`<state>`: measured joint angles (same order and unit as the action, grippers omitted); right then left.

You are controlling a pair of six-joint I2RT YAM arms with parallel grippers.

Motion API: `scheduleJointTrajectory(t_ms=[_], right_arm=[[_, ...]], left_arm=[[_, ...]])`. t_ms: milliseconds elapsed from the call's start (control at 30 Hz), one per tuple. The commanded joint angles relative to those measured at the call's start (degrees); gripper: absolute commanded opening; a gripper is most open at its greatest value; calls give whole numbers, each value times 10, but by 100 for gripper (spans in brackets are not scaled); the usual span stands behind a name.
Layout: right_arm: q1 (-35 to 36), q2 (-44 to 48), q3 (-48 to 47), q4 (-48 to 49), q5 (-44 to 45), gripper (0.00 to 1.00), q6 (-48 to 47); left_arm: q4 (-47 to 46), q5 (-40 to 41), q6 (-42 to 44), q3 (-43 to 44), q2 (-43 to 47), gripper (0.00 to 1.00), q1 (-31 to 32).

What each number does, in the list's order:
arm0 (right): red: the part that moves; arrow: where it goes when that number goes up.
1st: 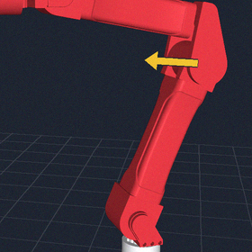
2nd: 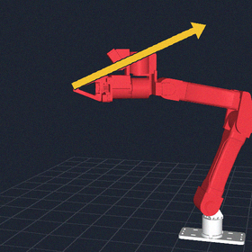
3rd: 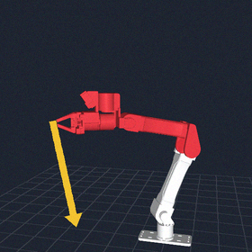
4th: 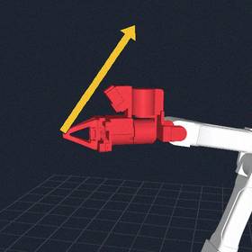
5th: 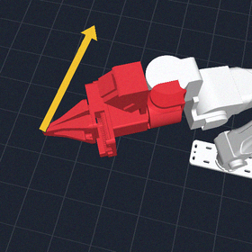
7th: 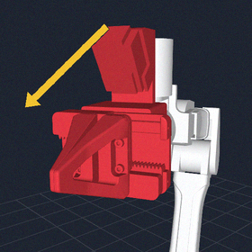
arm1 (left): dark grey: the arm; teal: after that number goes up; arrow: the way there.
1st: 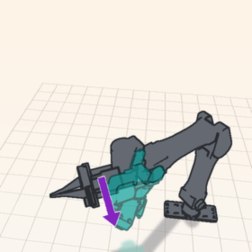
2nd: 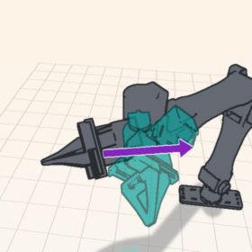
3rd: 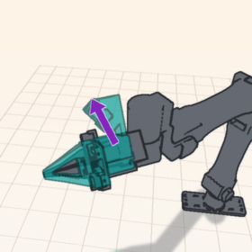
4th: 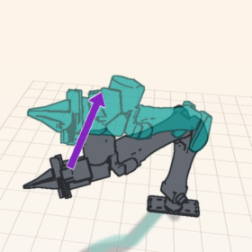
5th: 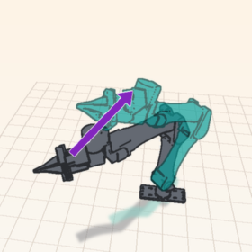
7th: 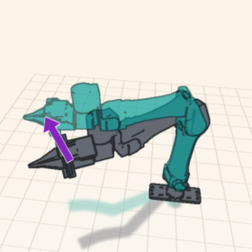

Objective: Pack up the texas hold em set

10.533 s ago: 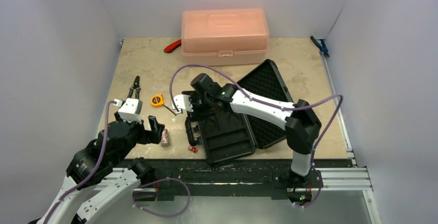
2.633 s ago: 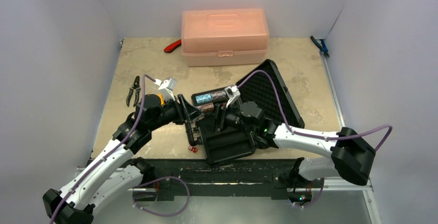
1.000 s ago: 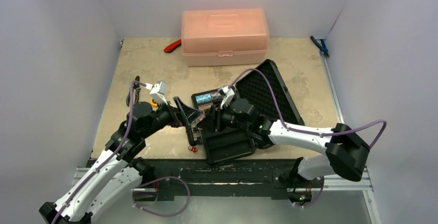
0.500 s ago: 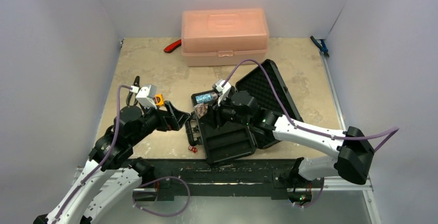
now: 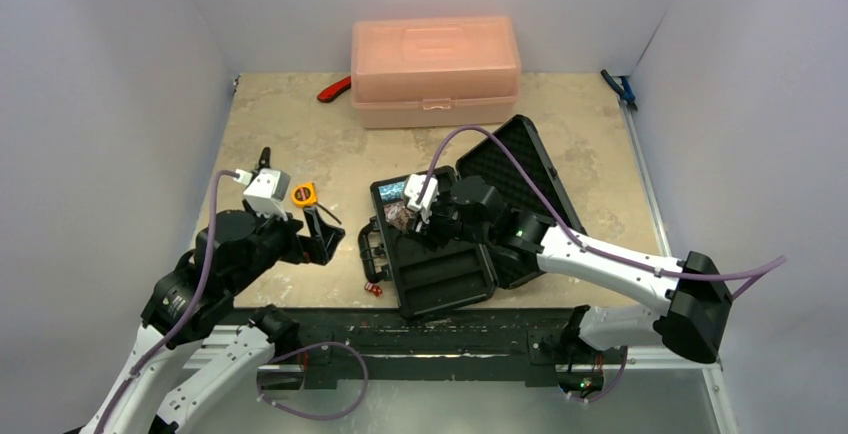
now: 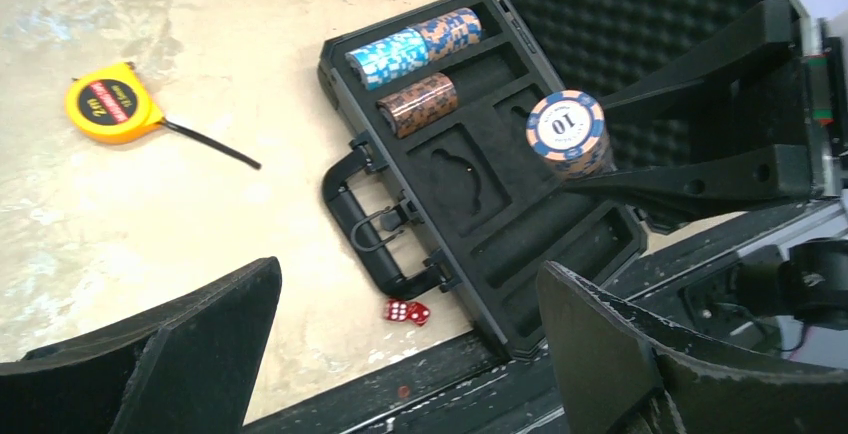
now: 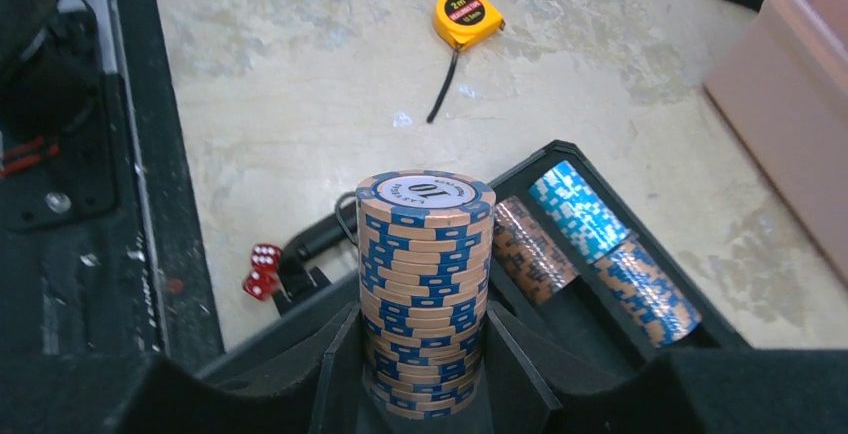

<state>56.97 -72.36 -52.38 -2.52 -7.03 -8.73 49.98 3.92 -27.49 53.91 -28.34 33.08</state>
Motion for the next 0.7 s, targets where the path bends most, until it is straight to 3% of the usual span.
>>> scheduleJointTrajectory(t_ms=[0,300,667], right_arm=[[-1,41,-26,6,3,0,-140],[-9,-5,-60,-81,55,0,-289],[-84,-74,-86,-88,76,0,-435]], left_arm=[[41,28,52,24,10,100,2],[38,38,63,-9,37,100,2],[33,38,71,-18,67,100,2]])
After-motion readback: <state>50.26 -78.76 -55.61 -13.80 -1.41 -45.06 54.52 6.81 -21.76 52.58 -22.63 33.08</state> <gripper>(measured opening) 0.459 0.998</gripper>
